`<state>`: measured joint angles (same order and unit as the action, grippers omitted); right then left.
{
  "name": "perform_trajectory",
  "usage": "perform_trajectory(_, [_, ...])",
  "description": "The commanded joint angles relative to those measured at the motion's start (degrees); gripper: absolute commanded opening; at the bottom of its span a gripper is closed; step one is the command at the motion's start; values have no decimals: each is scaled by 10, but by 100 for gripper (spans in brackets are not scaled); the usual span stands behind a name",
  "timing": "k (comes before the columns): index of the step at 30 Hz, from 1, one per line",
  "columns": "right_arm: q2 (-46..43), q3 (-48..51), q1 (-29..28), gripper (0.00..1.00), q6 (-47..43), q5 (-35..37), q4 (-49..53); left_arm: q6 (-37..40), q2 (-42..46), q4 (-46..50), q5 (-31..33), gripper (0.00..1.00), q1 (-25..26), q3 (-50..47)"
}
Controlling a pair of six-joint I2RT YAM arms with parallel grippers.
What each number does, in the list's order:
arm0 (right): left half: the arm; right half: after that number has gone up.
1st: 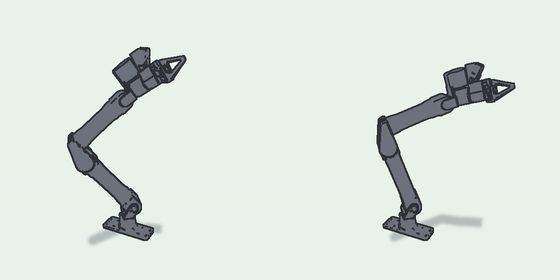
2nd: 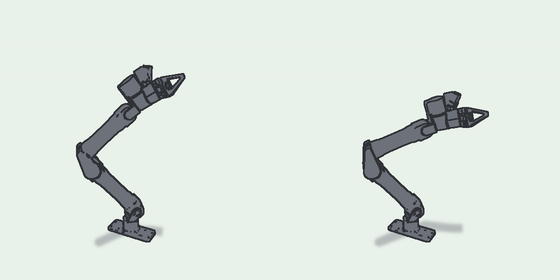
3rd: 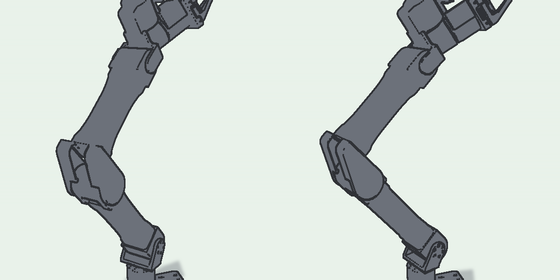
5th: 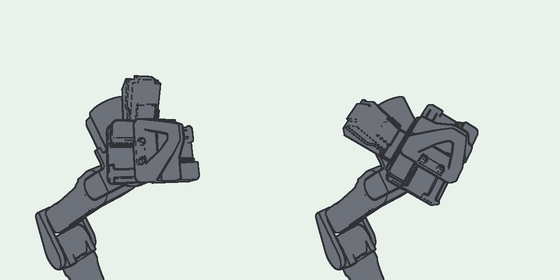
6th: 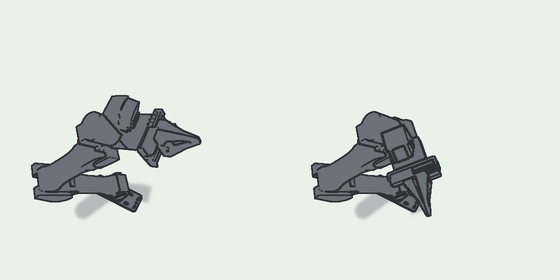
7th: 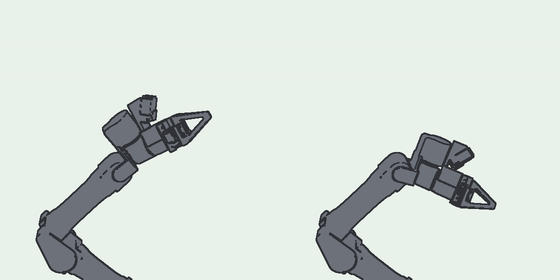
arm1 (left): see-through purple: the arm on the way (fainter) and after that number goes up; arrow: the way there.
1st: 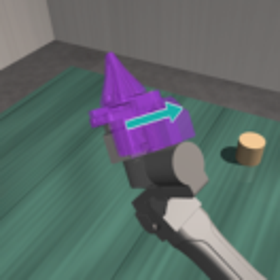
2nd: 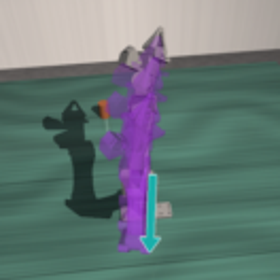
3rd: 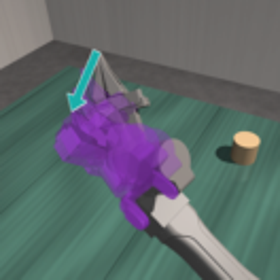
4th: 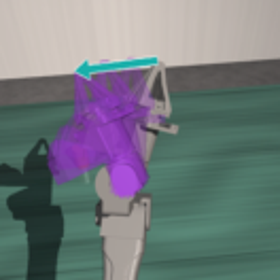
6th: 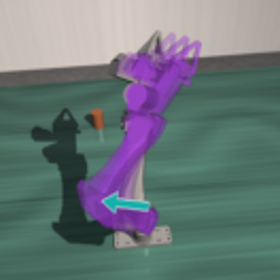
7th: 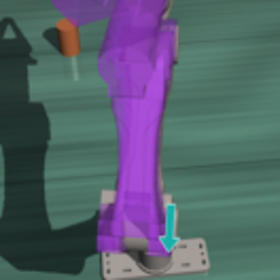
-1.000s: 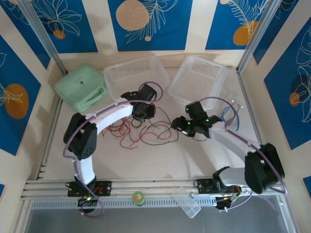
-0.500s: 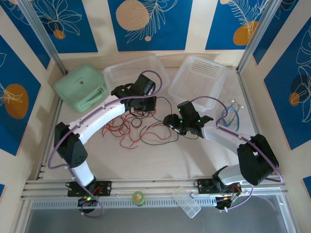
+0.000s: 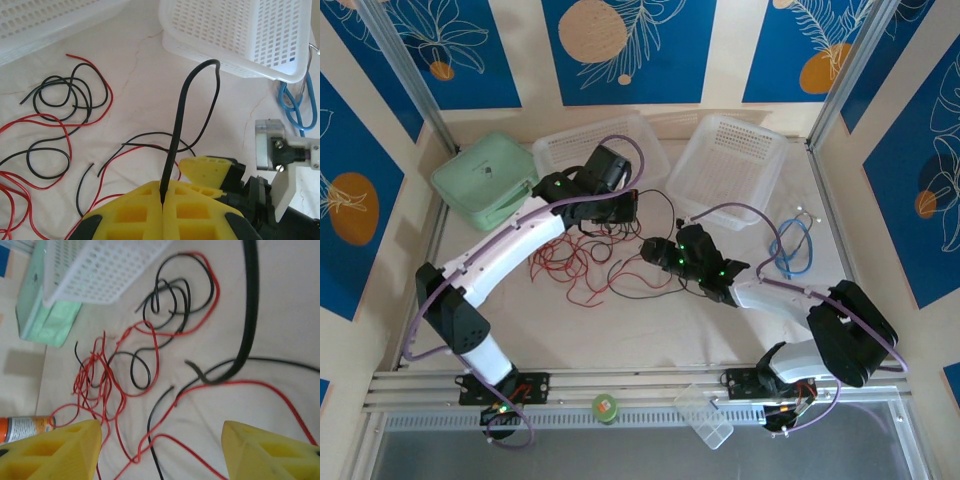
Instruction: Untangle the cables
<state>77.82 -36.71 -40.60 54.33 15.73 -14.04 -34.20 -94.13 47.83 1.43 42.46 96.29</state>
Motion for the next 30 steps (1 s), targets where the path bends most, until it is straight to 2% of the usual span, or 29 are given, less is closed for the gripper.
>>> perform_trajectory(1, [21,-21,1,65,-21,52,-26,-8,19,4,-17,0,3,15])
perform_trajectory(7, [70,-36,1,65,-10,75,-43,-11,29,4,-20,0,3,22])
perform_trajectory(11, [88,-43,0,60,-8,93,-61,-14,40,2,-21,0,3,22])
perform_trajectory(30, [85,-64,9,14,-26,136,-30,-17,88,9,-20,0,3,23])
